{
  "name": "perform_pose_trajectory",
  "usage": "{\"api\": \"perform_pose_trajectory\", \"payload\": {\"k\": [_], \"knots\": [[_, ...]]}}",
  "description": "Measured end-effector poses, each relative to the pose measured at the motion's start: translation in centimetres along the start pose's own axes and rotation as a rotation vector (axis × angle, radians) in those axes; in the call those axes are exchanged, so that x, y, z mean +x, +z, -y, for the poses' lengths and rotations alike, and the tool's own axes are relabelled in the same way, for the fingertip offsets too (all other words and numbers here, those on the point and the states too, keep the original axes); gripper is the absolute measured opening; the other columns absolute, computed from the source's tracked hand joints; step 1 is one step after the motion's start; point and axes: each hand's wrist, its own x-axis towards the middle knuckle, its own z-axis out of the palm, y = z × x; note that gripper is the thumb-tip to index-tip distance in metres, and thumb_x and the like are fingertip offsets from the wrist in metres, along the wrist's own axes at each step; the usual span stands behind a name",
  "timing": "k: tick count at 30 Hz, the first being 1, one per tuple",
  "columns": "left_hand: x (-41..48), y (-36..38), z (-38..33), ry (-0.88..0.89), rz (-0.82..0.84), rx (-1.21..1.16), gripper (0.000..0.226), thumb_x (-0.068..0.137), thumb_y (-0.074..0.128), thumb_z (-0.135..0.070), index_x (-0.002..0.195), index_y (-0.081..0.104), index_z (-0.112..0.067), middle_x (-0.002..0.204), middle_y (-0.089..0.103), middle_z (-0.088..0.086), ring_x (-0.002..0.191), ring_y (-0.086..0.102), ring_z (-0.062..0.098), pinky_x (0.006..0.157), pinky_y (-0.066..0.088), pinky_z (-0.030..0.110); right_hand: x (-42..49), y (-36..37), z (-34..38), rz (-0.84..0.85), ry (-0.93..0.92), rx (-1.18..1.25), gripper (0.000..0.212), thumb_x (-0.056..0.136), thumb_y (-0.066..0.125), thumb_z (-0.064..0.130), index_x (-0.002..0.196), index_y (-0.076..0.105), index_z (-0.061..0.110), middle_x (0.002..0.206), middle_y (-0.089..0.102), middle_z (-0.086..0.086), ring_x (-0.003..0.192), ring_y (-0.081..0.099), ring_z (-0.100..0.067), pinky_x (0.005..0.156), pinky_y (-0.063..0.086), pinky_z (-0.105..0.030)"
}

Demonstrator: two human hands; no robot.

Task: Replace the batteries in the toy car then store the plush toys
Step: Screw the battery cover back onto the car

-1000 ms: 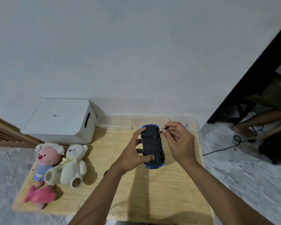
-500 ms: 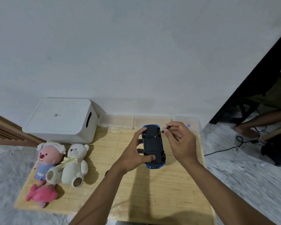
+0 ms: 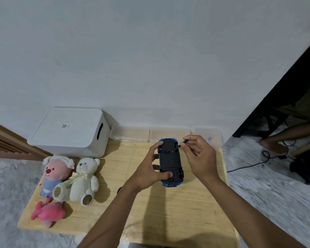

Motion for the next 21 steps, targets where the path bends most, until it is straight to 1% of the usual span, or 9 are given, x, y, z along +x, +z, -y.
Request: {"api": "perform_pose_trajectory", "payload": {"k": [4, 9, 12, 15, 17, 20, 21], "knots": [[0.0, -0.1, 0.1, -0.004, -0.001, 0.005, 0.1, 0.073, 0.089, -0.016, 0.144, 0.033, -0.057, 0.14, 0.054, 0.0, 0.113, 0.067, 0.03, 0.098, 0.058, 0.051, 0.0, 0.1, 0.1, 0.023, -0.018, -0.028, 0.019, 0.089, 0.074, 0.008, 0.102, 0.07, 0.02, 0.093, 0.075, 0.006, 0.09, 0.073, -0.008, 0.084, 0.058, -0.025], [-0.2, -0.1, 0.2, 0.0, 0.004, 0.018, 0.1, 0.075, 0.089, -0.014, 0.145, 0.032, -0.057, 0.14, 0.053, -0.001, 0.111, 0.069, 0.028, 0.094, 0.06, 0.05, 0.1, 0.1, 0.5, 0.136, -0.215, -0.218, 0.021, 0.091, 0.071, 0.009, 0.109, 0.073, 0.02, 0.096, 0.073, 0.015, 0.088, 0.071, -0.004, 0.081, 0.056, -0.018], [-0.4, -0.2, 0.2, 0.002, 0.005, 0.029, 0.1, 0.076, 0.088, -0.013, 0.146, 0.031, -0.057, 0.139, 0.053, -0.001, 0.11, 0.07, 0.027, 0.092, 0.061, 0.049, 0.4, 0.3, 0.5, 0.169, -0.275, -0.262, 0.025, 0.093, 0.07, 0.009, 0.114, 0.074, 0.023, 0.105, 0.072, 0.021, 0.094, 0.07, -0.001, 0.084, 0.055, -0.017], [-0.6, -0.3, 0.2, 0.007, 0.006, 0.031, 0.1, 0.077, 0.087, -0.011, 0.146, 0.031, -0.055, 0.139, 0.053, -0.001, 0.109, 0.07, 0.027, 0.092, 0.061, 0.047, 0.6, 0.5, 0.7, 0.216, -0.277, -0.23, 0.025, 0.097, 0.065, 0.01, 0.117, 0.074, 0.021, 0.113, 0.072, 0.016, 0.104, 0.069, -0.003, 0.088, 0.055, -0.021], [-0.7, -0.3, 0.2, 0.01, 0.004, 0.029, 0.099, 0.077, 0.087, -0.009, 0.145, 0.031, -0.055, 0.139, 0.053, -0.002, 0.11, 0.069, 0.026, 0.092, 0.061, 0.046, 0.8, 0.7, 1.0, 0.227, -0.249, -0.211, 0.021, 0.097, 0.065, 0.012, 0.112, 0.075, 0.021, 0.109, 0.073, 0.017, 0.103, 0.069, -0.003, 0.087, 0.056, -0.02], [-0.8, -0.4, 0.2, 0.011, 0.002, 0.026, 0.099, 0.078, 0.087, -0.009, 0.145, 0.031, -0.056, 0.138, 0.053, -0.003, 0.11, 0.069, 0.024, 0.092, 0.061, 0.046, 1.2, 1.0, 1.4, 0.217, -0.182, -0.194, 0.007, 0.09, 0.074, 0.017, 0.096, 0.076, 0.021, 0.09, 0.074, 0.018, 0.088, 0.07, -0.003, 0.079, 0.055, -0.016], [-0.8, -0.4, 0.2, 0.007, 0.005, 0.029, 0.1, 0.077, 0.087, -0.009, 0.146, 0.031, -0.056, 0.138, 0.053, -0.003, 0.109, 0.069, 0.025, 0.092, 0.062, 0.046, 1.3, 1.1, 1.5, 0.209, -0.185, -0.206, 0.007, 0.088, 0.077, 0.018, 0.093, 0.075, 0.022, 0.085, 0.073, 0.018, 0.084, 0.07, -0.003, 0.076, 0.054, -0.015]]}}
